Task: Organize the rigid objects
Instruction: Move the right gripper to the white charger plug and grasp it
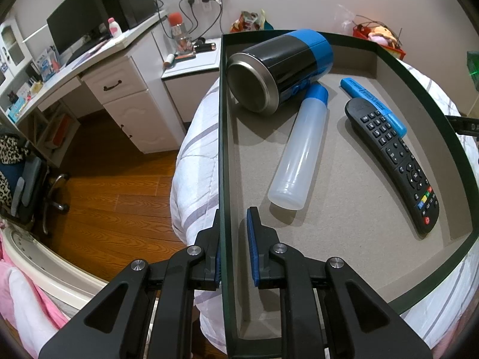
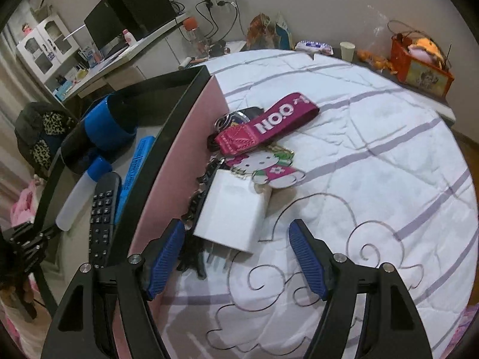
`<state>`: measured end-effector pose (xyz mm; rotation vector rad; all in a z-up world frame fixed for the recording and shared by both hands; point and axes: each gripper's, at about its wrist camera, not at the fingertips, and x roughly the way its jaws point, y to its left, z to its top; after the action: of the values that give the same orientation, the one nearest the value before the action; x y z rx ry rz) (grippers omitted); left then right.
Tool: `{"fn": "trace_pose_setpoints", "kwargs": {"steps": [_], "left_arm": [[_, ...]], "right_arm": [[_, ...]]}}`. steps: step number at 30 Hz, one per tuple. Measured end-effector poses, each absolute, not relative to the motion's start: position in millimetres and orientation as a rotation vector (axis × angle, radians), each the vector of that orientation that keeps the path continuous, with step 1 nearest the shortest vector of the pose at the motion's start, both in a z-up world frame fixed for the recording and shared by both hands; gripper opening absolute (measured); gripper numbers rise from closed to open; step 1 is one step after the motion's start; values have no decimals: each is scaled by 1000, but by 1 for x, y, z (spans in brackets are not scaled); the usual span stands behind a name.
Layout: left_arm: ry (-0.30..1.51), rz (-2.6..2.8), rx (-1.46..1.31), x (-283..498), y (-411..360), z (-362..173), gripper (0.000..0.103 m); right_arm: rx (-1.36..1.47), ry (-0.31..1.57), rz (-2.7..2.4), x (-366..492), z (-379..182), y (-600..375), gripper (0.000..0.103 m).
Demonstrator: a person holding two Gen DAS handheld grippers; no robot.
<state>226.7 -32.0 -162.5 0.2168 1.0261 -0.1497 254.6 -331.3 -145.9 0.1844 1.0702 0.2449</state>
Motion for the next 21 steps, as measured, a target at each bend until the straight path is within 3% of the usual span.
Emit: {"fn": "trace_pose_setpoints", "kwargs": {"steps": [5, 16, 20, 21], "left_arm": [[1024, -150, 218, 227, -32, -162, 13], [1025, -147, 222, 227, -31, -161, 13], [1025, -147, 220, 228, -32, -161, 13], [1025, -146, 220, 228, -32, -161, 13]], "right_arm": [[151, 1061, 163, 250, -142, -346, 69], [83, 1051, 178, 268, -146, -337, 69], [40, 1059, 179, 264, -144, -336, 42], [50, 1057, 179, 261, -142, -338, 42]]}}
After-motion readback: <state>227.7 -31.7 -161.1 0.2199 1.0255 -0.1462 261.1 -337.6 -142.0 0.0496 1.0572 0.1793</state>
